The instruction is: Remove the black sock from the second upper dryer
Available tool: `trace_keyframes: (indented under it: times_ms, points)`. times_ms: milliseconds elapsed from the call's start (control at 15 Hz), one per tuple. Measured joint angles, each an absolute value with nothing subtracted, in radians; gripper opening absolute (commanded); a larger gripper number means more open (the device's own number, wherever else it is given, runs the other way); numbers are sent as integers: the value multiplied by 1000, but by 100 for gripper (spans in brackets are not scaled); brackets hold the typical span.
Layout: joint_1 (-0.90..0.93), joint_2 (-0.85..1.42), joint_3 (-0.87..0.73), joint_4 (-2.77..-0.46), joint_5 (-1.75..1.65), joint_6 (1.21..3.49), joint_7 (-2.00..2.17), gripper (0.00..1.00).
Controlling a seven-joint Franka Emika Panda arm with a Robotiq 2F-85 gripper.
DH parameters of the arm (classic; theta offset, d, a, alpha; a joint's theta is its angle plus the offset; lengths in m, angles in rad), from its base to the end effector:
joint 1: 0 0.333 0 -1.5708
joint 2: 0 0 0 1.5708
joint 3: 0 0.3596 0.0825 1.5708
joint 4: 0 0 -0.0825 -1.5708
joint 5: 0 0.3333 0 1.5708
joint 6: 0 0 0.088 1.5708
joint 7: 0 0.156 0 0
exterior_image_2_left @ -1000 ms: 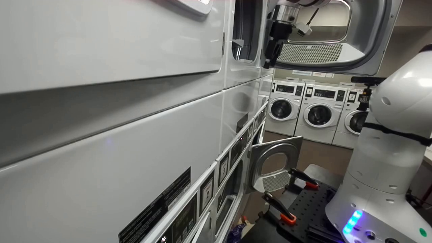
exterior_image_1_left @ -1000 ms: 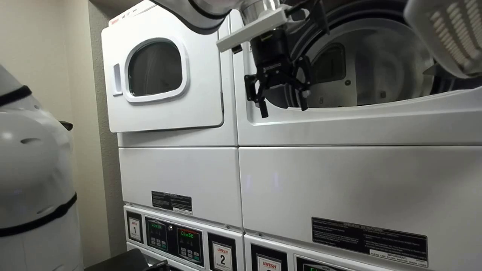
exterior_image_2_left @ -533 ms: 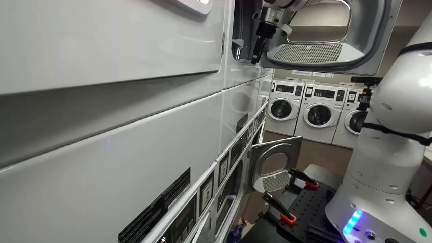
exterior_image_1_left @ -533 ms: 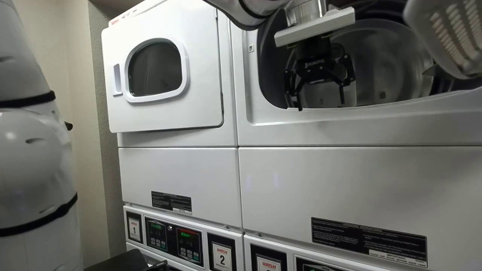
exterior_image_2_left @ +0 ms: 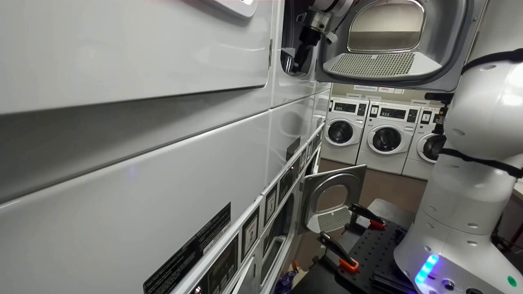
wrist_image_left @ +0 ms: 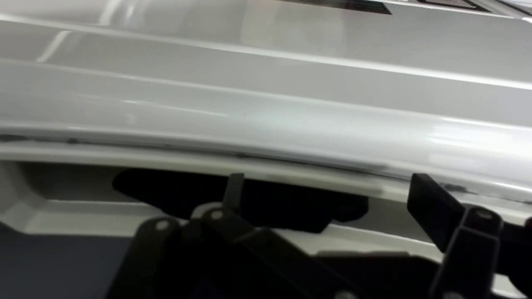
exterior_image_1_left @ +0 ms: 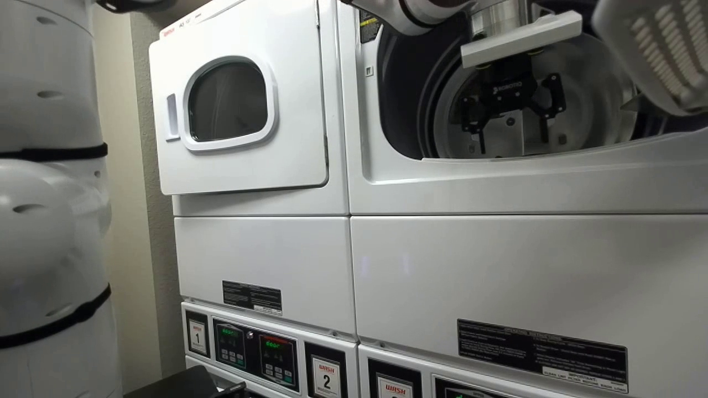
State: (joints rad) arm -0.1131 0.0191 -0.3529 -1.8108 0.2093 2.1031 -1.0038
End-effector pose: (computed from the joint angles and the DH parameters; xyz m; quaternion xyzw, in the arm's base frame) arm 0.5091 -0.2335 0.5613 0.9606 0.2235 0.1635 0.0222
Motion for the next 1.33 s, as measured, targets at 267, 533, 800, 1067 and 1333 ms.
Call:
trace_keyframes:
  times_ms: [267, 533, 800, 1067, 1333]
  points:
    - [-183, 91, -315, -1759, 237, 2105, -1016, 100]
    - [-229, 112, -281, -1736, 284, 2107, -1016, 100]
    - [-248, 137, -262, -1704, 333, 2109, -1014, 100]
    - [-259, 157, -245, -1688, 351, 2118, -1011, 100]
    - [-267, 181, -233, -1688, 358, 2136, -995, 100]
